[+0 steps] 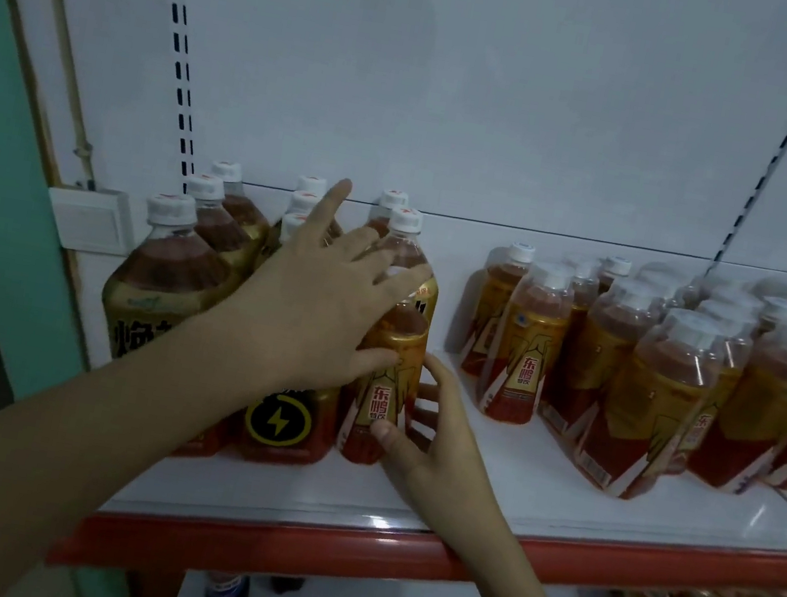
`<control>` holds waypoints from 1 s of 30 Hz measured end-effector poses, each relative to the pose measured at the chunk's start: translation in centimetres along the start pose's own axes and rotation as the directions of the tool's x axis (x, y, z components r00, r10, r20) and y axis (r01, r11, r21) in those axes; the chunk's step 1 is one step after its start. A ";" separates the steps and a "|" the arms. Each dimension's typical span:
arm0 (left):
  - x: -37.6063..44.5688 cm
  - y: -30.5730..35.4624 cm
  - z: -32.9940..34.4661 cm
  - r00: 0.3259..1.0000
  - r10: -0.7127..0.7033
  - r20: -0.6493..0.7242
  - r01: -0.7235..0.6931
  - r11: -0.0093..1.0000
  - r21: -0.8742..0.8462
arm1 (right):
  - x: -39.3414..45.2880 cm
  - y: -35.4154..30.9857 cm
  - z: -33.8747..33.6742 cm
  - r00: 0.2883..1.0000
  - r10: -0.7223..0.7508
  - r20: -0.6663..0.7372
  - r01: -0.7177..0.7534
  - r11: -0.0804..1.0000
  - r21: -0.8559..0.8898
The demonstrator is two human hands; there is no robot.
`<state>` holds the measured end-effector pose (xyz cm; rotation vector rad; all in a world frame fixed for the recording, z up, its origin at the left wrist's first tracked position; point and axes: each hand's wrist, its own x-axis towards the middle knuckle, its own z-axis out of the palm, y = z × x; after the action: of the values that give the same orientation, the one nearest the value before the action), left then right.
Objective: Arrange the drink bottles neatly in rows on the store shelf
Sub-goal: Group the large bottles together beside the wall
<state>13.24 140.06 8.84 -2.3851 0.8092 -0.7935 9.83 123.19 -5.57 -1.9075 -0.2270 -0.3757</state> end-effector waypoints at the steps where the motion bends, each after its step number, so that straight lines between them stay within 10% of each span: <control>1: -0.3 0.5 0.1 1.000 -0.028 -0.014 0.028 0.999 0.019 | -0.1 0.0 0.0 1.000 0.009 -0.011 -0.009 1.000 -0.011; 13: -1.3 2.9 3.3 0.969 -0.082 -0.233 0.054 0.991 -0.123 | -0.5 -1.3 0.2 0.998 0.048 -0.030 -0.050 0.997 -0.065; 24: -1.1 5.1 1.3 0.977 -0.132 -0.170 0.102 0.979 -0.174 | -1.0 -0.2 -1.4 1.000 0.015 -0.012 -0.015 1.000 0.000; 30: 2.0 9.7 -0.8 0.983 -0.173 0.069 0.178 0.764 -0.620 | -1.4 1.0 -7.3 0.997 0.032 0.072 -0.029 0.999 -0.030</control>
<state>10.40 131.68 4.26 -3.0939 0.9699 -0.6469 7.74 116.04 -4.54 -1.9533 -0.2415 -0.2909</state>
